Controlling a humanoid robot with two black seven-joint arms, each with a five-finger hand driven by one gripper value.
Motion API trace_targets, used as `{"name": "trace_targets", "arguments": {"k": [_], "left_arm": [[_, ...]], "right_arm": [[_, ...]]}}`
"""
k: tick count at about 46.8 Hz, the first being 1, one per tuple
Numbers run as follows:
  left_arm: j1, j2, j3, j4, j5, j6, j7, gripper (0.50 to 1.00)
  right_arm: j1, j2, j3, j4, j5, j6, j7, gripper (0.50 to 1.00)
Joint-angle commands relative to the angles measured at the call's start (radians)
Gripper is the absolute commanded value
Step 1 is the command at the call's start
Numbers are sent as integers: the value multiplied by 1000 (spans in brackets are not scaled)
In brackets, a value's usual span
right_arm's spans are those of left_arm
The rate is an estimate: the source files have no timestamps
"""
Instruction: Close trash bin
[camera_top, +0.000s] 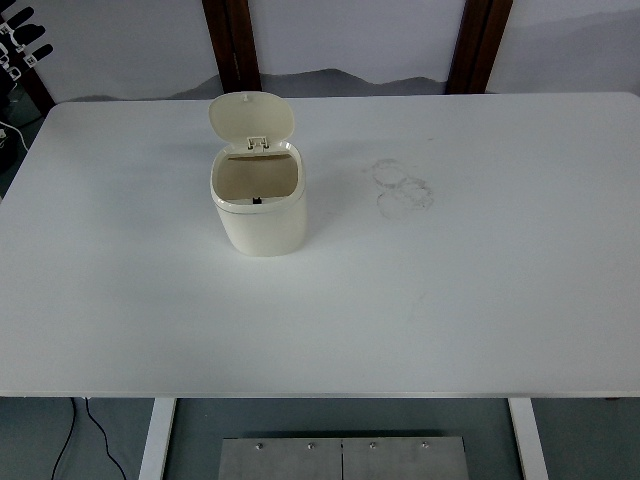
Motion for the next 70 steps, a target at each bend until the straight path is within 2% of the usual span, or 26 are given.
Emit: {"name": "trace_targets", "arguments": {"k": [1, 70], "left_arm": [[0, 0, 0, -2, -1, 2, 0, 1000], [23, -17, -17, 0, -1, 5, 0, 1000]], "right_arm": [[0, 0, 0, 0, 0, 0, 0, 995], [0, 0, 1, 0, 0, 0, -1, 995]]}}
